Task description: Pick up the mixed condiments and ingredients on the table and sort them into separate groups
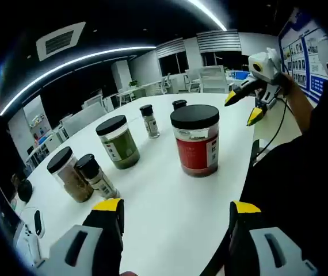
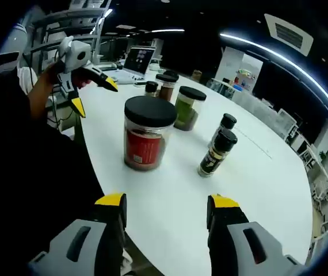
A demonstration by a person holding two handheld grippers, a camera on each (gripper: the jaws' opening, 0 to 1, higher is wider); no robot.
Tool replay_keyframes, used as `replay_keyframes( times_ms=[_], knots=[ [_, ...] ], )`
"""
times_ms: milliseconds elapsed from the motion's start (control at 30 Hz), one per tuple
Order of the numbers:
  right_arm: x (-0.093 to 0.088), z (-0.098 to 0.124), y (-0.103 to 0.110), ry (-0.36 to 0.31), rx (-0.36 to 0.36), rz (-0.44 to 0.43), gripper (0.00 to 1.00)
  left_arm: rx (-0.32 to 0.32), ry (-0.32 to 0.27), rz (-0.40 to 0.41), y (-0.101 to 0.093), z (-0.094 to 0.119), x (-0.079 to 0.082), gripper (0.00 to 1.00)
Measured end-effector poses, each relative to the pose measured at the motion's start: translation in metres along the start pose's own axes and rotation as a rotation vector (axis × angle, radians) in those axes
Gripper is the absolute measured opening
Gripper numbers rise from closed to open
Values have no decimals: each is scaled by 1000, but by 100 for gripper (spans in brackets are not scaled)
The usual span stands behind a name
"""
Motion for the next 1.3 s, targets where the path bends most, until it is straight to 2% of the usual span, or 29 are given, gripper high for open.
replay_keyframes(
  times_ms=[333,700,800,1133,1300],
  knots=[
    [-3,-1,2,14,9,8,59,6,18,-9,-1,-1,-2,75],
    [-5,-2,-9,5,-19,-12,62,7,30,-15,-1,-2,-5,75],
    [-4,-4,-13,-17,-16,-16,68,6,18,2,0,-3,-3,76],
    [-10,-11,-23,-18,-32,-34,70,4,18,9,0,-4,-4,76],
    [-10,-10,-27,-23,-40,-37,69,-1,-3,15,0,-3,1,76]
  ],
)
Point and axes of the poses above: the point that each gripper's makers call its tool centre point, and the gripper's own axes: z roughly backward along the fingers, y roughly to its left, x roughly out of its top, the point moved 1 cm from there along z, roughly backward along the fingers
